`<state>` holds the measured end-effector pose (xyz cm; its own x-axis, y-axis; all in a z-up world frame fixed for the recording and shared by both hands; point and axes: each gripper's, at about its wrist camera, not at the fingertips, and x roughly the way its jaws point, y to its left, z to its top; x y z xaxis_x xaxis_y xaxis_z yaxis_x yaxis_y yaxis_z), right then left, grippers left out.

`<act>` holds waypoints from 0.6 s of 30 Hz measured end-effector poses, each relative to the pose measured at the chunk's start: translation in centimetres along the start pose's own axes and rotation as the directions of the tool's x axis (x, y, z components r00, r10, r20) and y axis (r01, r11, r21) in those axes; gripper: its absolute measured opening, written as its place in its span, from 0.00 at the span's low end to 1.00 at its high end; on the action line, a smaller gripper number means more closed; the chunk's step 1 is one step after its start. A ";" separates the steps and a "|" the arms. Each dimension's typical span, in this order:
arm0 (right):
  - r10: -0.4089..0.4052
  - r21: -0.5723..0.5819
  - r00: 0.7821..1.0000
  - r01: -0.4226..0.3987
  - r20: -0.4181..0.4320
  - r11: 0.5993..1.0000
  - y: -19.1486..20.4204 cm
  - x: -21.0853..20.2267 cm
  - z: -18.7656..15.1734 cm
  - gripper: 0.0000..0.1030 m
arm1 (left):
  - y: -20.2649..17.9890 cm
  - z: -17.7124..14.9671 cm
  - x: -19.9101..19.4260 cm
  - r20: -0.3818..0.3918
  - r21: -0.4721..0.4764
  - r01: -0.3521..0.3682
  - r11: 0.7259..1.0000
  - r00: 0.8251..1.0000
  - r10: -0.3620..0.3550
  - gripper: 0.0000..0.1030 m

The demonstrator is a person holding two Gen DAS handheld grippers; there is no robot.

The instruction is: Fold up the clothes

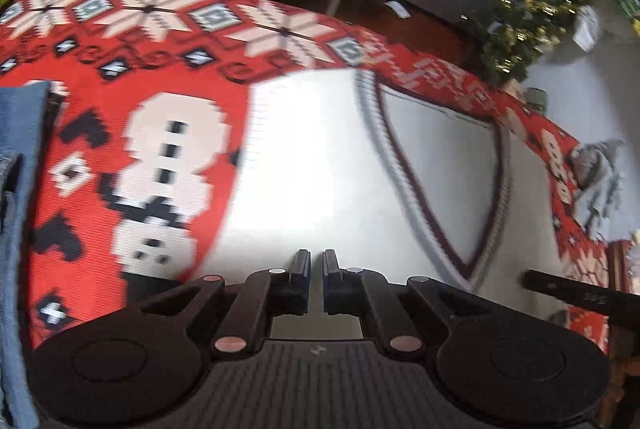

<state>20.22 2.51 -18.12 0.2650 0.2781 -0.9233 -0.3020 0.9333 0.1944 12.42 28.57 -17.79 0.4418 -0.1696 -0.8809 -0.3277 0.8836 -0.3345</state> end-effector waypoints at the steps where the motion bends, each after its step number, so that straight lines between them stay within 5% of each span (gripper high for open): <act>1: 0.011 -0.014 1.000 -0.011 -0.001 1.000 0.7 0.1 -0.1 0.08 | -0.6 0.0 0.2 0.000 0.020 0.011 1.000 1.000 -0.011 0.04; 9: 0.096 -0.049 0.995 -0.095 0.026 0.994 4.8 0.1 0.4 0.08 | -3.1 2.2 3.0 0.043 0.064 0.058 0.996 0.997 -0.060 0.04; 18: 0.076 -0.049 0.996 -0.073 0.053 0.996 3.8 -0.2 2.1 0.09 | -2.9 6.7 4.0 0.099 0.093 0.055 0.994 0.993 -0.064 0.04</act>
<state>20.92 6.43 -16.50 0.2892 0.3598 -0.8871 -0.3652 0.8981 0.2452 20.73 28.27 -18.13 0.5428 -0.1820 -0.8199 -0.2235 0.9098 -0.3498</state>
